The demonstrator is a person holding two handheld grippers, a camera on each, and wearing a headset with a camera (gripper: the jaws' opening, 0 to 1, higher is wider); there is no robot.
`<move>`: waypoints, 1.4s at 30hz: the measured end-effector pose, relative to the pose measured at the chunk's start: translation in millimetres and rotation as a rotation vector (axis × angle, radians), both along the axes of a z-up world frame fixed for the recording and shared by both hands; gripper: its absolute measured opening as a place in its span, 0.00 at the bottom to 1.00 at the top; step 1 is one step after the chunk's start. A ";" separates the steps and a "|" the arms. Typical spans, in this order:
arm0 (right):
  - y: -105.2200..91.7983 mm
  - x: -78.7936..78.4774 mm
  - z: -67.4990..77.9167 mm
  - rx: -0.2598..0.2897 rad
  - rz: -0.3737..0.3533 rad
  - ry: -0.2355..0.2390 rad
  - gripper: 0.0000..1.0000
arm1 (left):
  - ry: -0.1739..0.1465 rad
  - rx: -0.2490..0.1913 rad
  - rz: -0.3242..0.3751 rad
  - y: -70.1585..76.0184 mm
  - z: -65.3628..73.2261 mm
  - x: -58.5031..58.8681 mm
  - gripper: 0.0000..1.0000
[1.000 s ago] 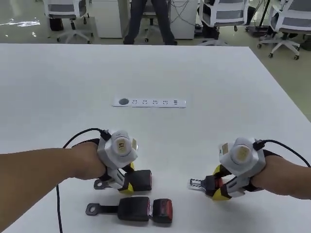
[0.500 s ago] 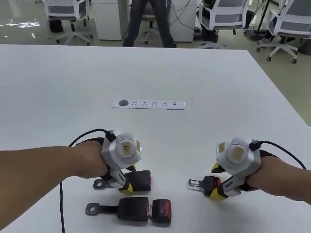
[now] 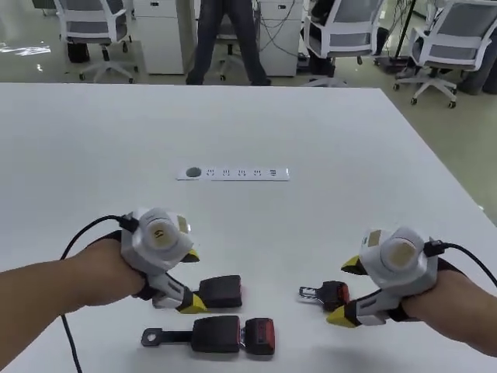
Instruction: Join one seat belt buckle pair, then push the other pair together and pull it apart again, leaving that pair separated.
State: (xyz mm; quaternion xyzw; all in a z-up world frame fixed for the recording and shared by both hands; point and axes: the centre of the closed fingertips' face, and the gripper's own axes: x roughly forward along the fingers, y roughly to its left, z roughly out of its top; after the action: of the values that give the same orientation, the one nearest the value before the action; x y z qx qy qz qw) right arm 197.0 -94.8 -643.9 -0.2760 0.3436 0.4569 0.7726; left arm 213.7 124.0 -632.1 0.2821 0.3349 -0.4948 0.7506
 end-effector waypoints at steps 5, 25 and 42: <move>-1.2 -15.8 3.7 0.028 -0.038 -0.007 0.65 | -0.018 -0.043 0.079 19.2 7.2 -15.9 0.66; -7.0 -51.9 10.4 0.167 -0.160 -0.006 0.95 | -0.016 -0.102 0.337 76.6 17.3 -75.6 0.80; -4.1 -73.2 18.2 0.225 -0.241 -0.043 0.99 | 0.007 -0.218 0.486 99.2 13.0 -100.8 1.00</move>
State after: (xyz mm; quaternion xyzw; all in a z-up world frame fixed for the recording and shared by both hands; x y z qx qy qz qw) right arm 123.8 -98.9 -625.8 -0.1542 0.3040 0.3907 0.8551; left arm 112.8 223.2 -619.1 0.1091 0.3403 -0.3342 0.8721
